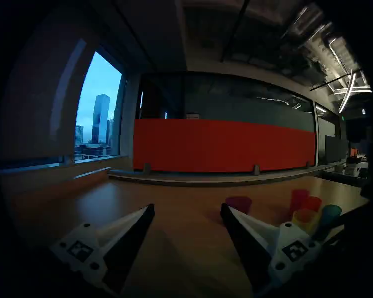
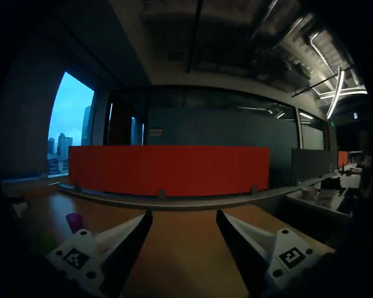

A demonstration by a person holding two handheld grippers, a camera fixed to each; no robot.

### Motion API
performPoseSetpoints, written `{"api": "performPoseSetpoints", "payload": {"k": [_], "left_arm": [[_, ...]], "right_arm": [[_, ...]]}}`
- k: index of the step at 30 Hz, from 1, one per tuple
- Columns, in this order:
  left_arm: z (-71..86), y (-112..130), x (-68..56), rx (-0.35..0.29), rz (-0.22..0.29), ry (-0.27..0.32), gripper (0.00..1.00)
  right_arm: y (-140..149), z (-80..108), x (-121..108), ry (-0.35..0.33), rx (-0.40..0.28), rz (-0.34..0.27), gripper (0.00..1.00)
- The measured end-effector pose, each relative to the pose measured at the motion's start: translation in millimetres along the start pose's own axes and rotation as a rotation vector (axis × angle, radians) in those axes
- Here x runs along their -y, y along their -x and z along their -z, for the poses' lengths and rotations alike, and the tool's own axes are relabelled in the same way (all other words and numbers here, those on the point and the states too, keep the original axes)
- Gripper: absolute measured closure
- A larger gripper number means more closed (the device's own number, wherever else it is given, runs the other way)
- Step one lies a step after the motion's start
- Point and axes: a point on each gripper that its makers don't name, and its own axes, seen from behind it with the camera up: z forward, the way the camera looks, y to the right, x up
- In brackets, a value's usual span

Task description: Pour water

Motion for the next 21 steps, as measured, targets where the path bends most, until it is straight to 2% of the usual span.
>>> {"api": "performPoseSetpoints", "payload": {"k": [9,21], "left_arm": [[-2.4,7,4.6,0.006,0.011,-0.005,0.01],[-4.2,11,1.0,0.009,-0.039,-0.01,0.01]], "right_arm": [[-1,-2.7,7,-0.012,0.004,0.006,0.01],[3,-1.0,3,-0.004,0.01,0.0,0.01]]}}
